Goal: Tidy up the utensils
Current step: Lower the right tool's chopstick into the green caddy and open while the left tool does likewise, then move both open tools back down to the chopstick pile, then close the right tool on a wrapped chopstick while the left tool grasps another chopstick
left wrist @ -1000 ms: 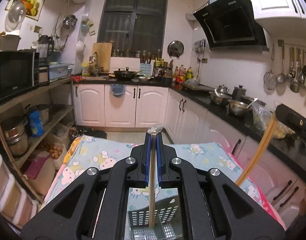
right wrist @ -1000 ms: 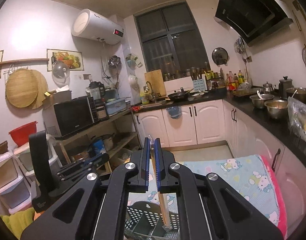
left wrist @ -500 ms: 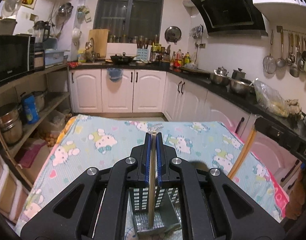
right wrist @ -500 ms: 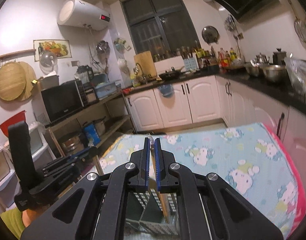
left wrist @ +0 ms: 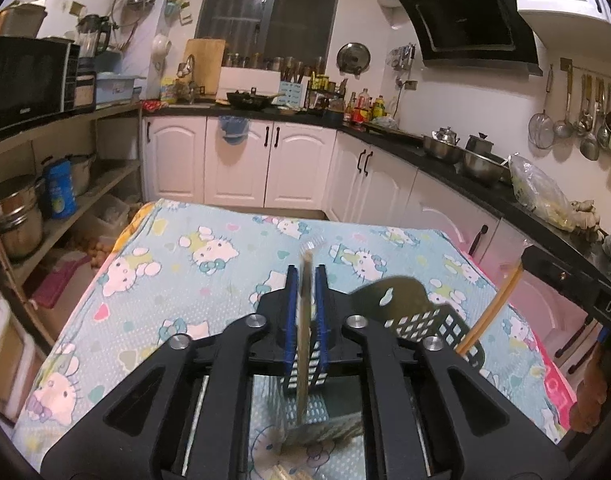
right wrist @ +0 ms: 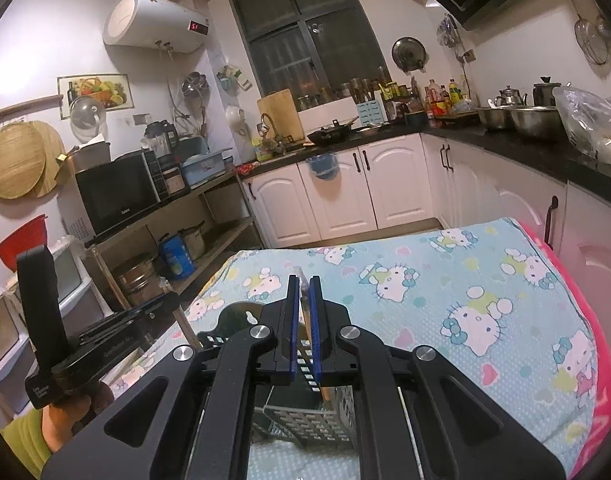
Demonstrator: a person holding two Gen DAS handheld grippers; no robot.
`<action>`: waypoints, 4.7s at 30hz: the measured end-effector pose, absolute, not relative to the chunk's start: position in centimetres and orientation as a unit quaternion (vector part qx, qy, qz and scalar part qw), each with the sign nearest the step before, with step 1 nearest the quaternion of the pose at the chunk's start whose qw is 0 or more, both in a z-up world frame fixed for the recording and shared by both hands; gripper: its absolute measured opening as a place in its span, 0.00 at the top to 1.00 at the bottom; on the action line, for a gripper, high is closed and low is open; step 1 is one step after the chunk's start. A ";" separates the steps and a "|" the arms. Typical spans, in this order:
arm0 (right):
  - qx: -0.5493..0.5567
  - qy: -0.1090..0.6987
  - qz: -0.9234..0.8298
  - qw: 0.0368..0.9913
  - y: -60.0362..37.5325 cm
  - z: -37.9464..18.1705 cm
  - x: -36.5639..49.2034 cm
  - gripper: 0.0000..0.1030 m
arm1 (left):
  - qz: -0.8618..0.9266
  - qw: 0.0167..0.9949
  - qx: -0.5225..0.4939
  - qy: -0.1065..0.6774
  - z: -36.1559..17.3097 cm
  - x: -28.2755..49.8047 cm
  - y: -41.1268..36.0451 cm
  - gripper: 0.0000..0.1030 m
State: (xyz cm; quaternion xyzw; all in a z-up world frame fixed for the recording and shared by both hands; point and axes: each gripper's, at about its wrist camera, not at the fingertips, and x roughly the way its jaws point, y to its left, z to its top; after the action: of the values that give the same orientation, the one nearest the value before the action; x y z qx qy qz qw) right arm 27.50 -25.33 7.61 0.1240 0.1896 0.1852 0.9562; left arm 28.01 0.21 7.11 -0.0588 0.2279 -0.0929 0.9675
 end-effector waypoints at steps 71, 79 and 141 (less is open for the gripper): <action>0.021 0.291 0.186 0.938 -22.8 1.2 15.3 0.40 | -0.047 0.941 -0.054 0.331 1.0 14.0 3.5 0.11; 0.017 0.314 0.186 0.931 -22.5 -0.2 15.3 0.40 | -0.056 0.926 -0.053 0.370 -1.0 14.3 3.1 0.11; 0.041 0.438 0.161 0.883 -23.2 -5.2 23.1 0.86 | -0.095 0.874 -0.022 0.475 -6.7 23.7 0.3 0.87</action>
State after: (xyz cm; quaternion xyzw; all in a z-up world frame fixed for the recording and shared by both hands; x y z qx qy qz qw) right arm 23.14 -23.21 -5.22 0.0413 0.4382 0.1614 0.8833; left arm 23.68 0.25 -6.66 -0.0221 0.4754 -0.0950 0.8743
